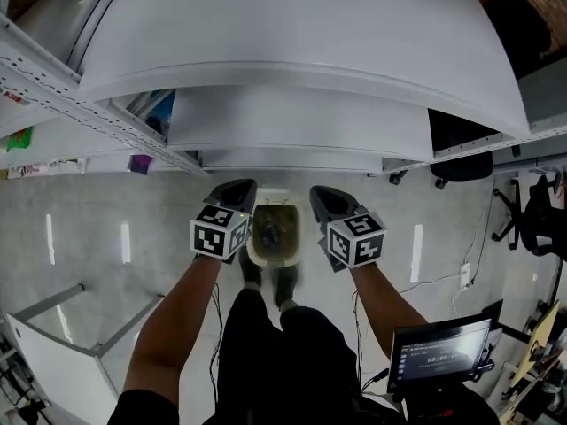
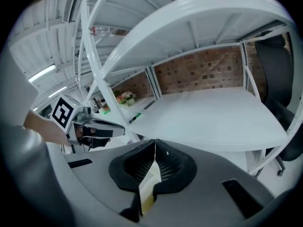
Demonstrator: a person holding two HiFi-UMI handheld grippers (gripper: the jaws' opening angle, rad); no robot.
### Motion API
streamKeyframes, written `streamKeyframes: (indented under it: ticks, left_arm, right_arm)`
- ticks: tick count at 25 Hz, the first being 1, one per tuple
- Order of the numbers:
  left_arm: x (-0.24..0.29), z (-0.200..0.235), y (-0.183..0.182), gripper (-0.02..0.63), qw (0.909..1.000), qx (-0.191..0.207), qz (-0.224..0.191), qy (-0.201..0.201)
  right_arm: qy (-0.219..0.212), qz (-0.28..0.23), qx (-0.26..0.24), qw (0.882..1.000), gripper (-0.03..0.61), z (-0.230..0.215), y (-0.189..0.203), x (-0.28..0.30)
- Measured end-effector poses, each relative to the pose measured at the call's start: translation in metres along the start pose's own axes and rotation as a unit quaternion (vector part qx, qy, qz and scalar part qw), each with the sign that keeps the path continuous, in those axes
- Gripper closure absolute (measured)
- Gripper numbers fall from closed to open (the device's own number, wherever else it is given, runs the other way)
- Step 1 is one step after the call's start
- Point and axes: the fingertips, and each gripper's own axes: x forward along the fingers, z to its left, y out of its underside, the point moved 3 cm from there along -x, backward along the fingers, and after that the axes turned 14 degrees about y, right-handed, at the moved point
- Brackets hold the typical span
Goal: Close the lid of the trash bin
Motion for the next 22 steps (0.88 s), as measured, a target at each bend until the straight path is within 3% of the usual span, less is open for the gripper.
streamKeyframes:
  ticks: [4, 11, 17, 22]
  left_arm:
    - [0.045, 0.046, 0.029, 0.623, 0.9987, -0.025, 0.045, 0.001]
    - [0.094, 0.07, 0.082, 0.623, 0.9935, -0.05, 0.098, 0.029]
    - [0.093, 0.069, 0.105, 0.623, 0.9916, -0.071, 0.1, 0.042]
    - [0.072, 0.035, 0.153, 0.623, 0.9866, -0.08, 0.132, 0.054]
  right_arm:
    - [0.012, 0.047, 0.007, 0.999, 0.571, -0.004, 0.031, 0.061]
    - [0.036, 0.105, 0.02, 0.994, 0.571, -0.016, 0.078, 0.12]
    - [0.032, 0.129, 0.027, 0.991, 0.571, -0.014, 0.106, 0.12]
    - [0.017, 0.171, 0.026, 0.985, 0.571, 0.004, 0.156, 0.087]
